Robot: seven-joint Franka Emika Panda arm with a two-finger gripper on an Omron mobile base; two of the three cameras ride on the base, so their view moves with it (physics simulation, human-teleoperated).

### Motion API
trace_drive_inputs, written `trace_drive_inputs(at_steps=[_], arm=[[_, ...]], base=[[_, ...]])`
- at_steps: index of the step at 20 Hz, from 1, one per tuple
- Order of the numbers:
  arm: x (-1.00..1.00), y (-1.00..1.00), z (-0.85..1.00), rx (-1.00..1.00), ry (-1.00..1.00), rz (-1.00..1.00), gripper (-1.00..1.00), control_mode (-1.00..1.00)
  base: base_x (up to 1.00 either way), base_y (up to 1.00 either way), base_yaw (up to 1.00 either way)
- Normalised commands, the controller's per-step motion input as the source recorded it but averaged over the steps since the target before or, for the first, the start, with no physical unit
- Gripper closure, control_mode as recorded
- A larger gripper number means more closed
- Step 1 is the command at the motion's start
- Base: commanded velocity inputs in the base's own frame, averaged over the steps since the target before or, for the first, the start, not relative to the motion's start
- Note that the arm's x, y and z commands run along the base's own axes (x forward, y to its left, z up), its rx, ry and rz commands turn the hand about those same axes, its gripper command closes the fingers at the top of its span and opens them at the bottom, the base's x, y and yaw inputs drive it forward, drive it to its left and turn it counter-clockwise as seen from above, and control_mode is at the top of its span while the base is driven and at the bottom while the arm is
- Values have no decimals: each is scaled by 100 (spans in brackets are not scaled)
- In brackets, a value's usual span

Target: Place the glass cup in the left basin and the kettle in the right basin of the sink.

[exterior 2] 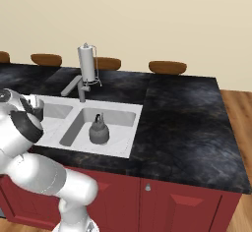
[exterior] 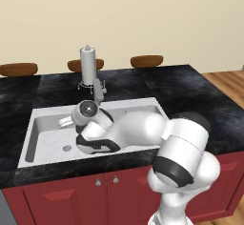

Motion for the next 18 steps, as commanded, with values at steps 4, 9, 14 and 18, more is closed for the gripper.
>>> trace_drive_inputs(at_steps=[4, 9, 14, 18], arm=[[26, 28, -35, 0, 0, 0, 100, -100], [18, 32, -37, 0, 0, 0, 100, -100], [16, 38, -42, 0, 0, 0, 100, -100], [15, 40, -48, -1, 0, 0, 100, -100]], base=[[0, 0, 0], [0, 0, 0], [0, 0, 0], [0, 0, 0]])
